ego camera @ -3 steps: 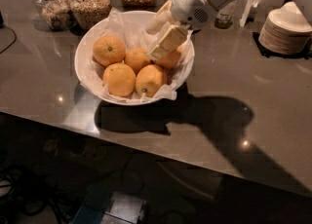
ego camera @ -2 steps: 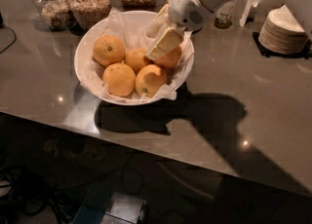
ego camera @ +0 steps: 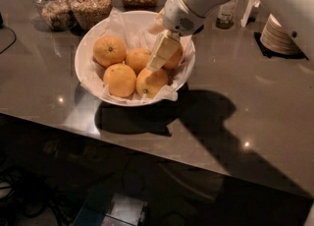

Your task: Pick orange from white bowl

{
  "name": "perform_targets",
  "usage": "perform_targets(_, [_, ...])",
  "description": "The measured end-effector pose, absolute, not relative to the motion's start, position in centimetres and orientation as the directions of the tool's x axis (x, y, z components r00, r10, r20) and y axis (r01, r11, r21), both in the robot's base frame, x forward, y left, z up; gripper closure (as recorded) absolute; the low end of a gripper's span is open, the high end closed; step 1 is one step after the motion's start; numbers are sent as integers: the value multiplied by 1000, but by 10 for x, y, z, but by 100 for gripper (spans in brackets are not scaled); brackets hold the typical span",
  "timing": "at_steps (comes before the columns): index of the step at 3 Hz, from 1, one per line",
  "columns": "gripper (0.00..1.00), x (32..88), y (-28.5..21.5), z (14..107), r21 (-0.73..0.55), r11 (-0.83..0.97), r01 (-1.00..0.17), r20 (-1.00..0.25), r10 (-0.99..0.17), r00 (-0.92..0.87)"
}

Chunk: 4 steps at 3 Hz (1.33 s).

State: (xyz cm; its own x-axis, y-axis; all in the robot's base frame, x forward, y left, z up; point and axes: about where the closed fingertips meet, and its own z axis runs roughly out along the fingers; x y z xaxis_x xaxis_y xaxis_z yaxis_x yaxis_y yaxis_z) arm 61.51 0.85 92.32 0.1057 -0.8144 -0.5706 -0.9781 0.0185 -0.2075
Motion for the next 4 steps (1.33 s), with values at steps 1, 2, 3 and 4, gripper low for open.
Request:
perform_targets(1, [32, 621, 10, 916, -211, 22, -977, -552, -828, 101])
perform_targets(2, [36, 628, 3, 914, -224, 13, -975, -524, -845, 109])
perform_targets(3, [32, 636, -10, 922, -244, -20, -969, -486, -863, 141])
perform_targets(4, [25, 638, -21, 930, -238, -70, -969, -462, -869, 176])
